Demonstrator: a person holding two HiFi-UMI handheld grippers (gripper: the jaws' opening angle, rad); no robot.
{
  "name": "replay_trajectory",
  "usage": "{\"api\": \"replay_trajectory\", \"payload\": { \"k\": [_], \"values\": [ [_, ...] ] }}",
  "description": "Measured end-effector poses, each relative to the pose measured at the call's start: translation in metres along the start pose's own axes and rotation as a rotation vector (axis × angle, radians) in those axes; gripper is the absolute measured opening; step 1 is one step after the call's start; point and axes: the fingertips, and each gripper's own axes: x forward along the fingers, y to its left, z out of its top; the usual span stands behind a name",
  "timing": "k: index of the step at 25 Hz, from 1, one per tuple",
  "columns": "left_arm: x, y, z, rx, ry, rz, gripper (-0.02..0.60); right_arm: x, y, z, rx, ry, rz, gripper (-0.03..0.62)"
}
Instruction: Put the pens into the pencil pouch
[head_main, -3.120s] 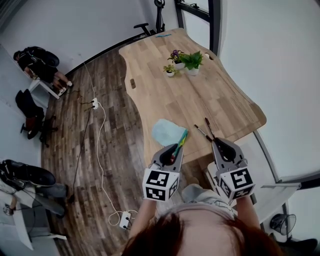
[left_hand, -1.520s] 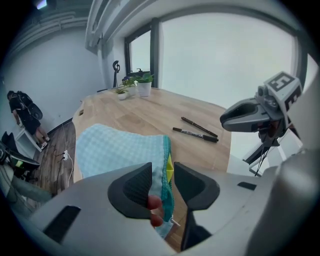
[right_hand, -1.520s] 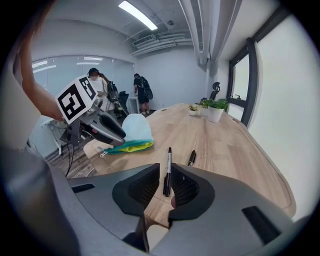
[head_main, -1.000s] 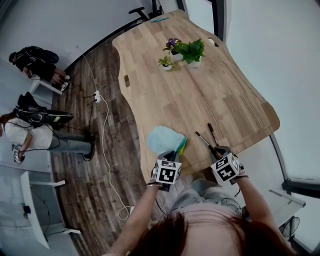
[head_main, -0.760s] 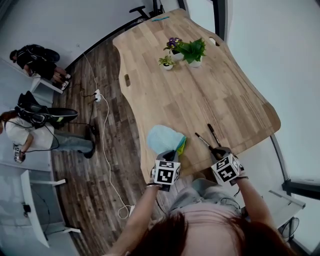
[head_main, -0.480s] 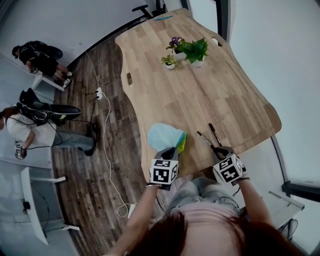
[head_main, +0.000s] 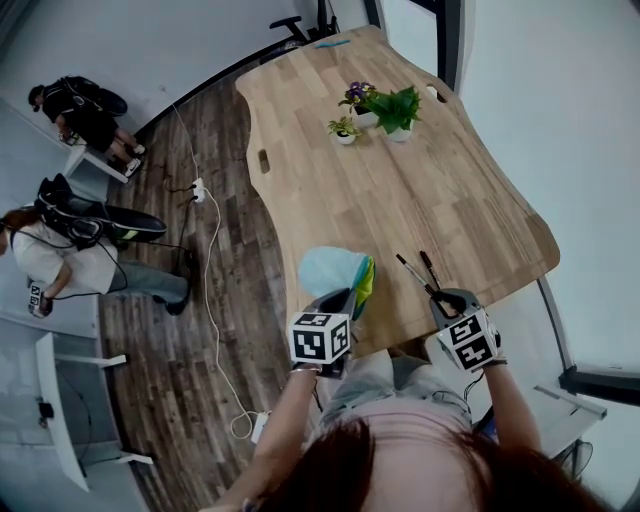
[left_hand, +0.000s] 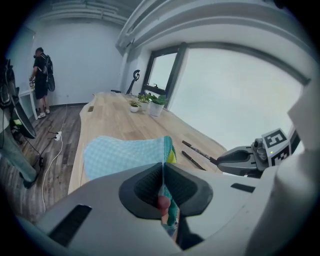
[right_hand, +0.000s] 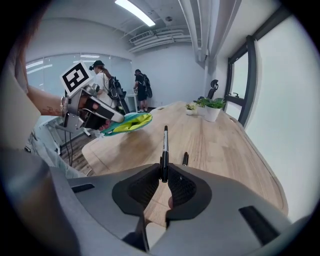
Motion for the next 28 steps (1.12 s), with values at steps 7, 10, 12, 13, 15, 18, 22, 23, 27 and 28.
{"api": "replay_trajectory", "payload": {
  "k": [7,10,12,13,15,18,22,23,27,28],
  "values": [
    [-0.004,0.003,0.016,-0.059,-0.007,-0.055,0.015,-0.018,0.009,0.035,-0.017,-0.017,0.026,0.049],
    [-0.006,0.007,0.023,-0.071,-0.006,-0.071,0.015,-0.025,0.015,0.051,-0.050,-0.013,0.042,0.049],
    [-0.006,0.010,0.028,-0.079,-0.011,-0.079,0.015,-0.028,0.020,0.061,-0.083,-0.008,0.056,0.049],
    [-0.006,0.011,0.030,-0.082,-0.015,-0.082,0.015,-0.029,0.022,0.064,-0.100,-0.003,0.064,0.049],
    [-0.006,0.012,0.034,-0.085,-0.017,-0.089,0.015,-0.031,0.026,0.071,-0.128,0.011,0.078,0.049],
    [-0.006,0.014,0.038,-0.081,-0.016,-0.102,0.015,-0.031,0.031,0.078,-0.160,0.038,0.096,0.049],
    [-0.006,0.016,0.043,-0.077,-0.020,-0.122,0.015,-0.025,0.036,0.083,-0.207,0.084,0.117,0.049],
    [-0.005,0.016,0.044,-0.074,-0.020,-0.126,0.015,-0.024,0.036,0.084,-0.218,0.095,0.121,0.049],
    [-0.007,0.018,0.048,-0.066,-0.025,-0.142,0.015,-0.017,0.041,0.090,-0.260,0.129,0.134,0.049],
    [-0.009,0.018,0.049,-0.064,-0.027,-0.146,0.015,-0.016,0.043,0.092,-0.271,0.137,0.135,0.049]
  ]
}}
